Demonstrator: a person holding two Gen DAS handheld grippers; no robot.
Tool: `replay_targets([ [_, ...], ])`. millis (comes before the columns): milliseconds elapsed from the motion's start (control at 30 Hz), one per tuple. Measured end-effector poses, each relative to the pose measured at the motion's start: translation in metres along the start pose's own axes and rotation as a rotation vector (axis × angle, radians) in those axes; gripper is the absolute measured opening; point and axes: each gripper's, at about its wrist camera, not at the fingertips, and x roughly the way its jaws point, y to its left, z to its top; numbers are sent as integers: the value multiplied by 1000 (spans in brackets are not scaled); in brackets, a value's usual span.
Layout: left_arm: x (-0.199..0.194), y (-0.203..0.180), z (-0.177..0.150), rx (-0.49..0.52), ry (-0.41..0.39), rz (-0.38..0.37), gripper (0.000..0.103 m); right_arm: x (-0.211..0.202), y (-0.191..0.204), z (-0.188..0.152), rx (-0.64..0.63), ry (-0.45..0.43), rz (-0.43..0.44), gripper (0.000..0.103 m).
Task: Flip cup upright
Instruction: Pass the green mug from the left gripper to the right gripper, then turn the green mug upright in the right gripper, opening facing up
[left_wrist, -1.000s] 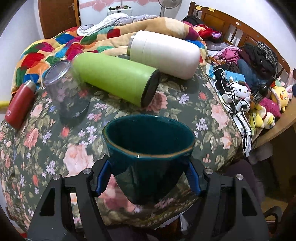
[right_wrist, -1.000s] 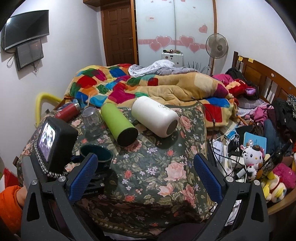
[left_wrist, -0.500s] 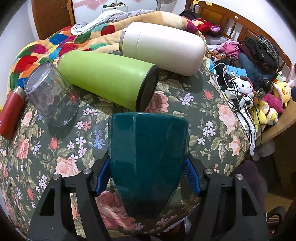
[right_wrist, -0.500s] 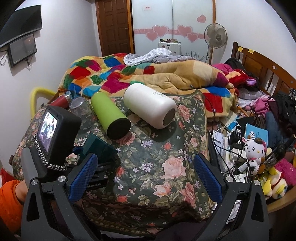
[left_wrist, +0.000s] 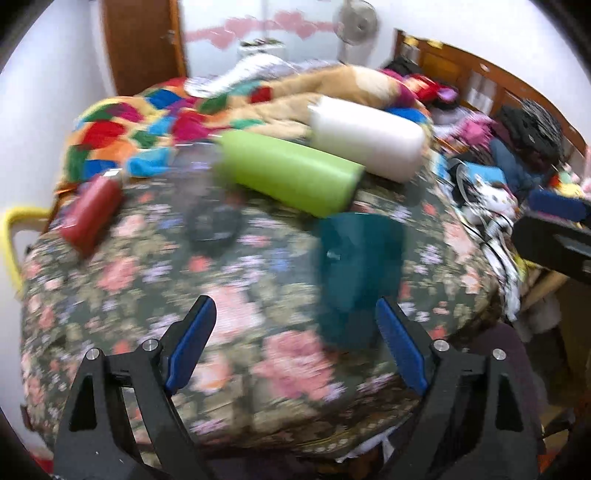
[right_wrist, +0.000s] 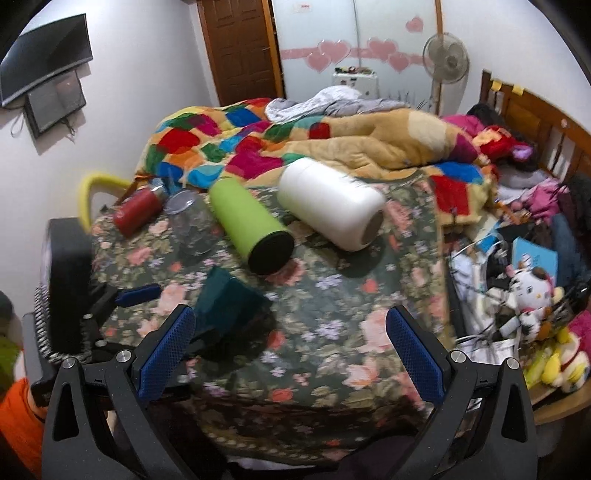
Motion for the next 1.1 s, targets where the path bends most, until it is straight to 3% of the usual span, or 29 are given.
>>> replay_targets([
  [267, -36, 61, -22, -133, -78, 175, 88, 52, 14, -3, 63, 149, 102, 102],
  [367, -40, 69, -34, -167, -92, 194, 88, 77, 20, -5, 79, 226, 133, 92],
  [567, -36, 72, -47, -192, -89, 186, 88, 109, 29, -3, 99, 319, 164, 80],
  [767, -30, 70, -48, -198, -82, 165, 88, 127, 41, 5, 50, 346, 119, 80],
  [833, -29, 68, -48, -195, -80, 163, 88, 136, 45, 7, 14, 360, 95, 72],
  [1100, -30, 64, -44, -189, -81, 146, 88, 123, 48, 7, -43, 344, 99, 71],
])
